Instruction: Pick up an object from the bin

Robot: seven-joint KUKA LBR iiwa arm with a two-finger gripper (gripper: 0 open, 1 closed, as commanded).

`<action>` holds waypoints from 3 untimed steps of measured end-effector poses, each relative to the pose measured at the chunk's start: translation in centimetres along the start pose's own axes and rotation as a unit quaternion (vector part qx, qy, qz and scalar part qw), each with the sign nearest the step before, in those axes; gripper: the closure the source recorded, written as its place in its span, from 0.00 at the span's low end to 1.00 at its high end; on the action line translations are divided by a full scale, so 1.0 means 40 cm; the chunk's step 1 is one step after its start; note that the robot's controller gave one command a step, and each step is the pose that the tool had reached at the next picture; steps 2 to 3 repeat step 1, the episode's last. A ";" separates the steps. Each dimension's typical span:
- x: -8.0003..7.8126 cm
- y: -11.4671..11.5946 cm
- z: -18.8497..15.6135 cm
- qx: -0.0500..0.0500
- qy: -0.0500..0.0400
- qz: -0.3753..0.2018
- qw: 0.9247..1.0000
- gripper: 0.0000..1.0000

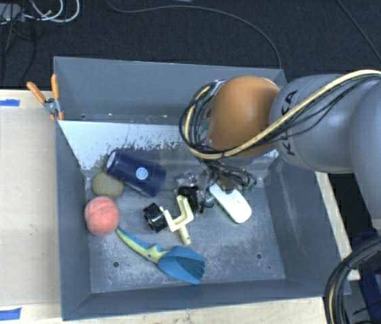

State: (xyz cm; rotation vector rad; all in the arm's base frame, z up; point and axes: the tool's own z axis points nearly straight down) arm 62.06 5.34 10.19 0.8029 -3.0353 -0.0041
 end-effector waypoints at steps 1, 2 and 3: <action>0.004 0.002 -0.049 -0.001 0.003 0.000 1.000 1.00; 0.004 0.002 -0.049 -0.001 0.003 0.000 1.000 1.00; 0.004 0.002 -0.049 -0.001 0.003 0.000 1.000 1.00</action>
Offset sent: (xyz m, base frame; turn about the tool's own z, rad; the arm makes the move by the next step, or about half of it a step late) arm 0.0000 -0.0001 0.0385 0.0000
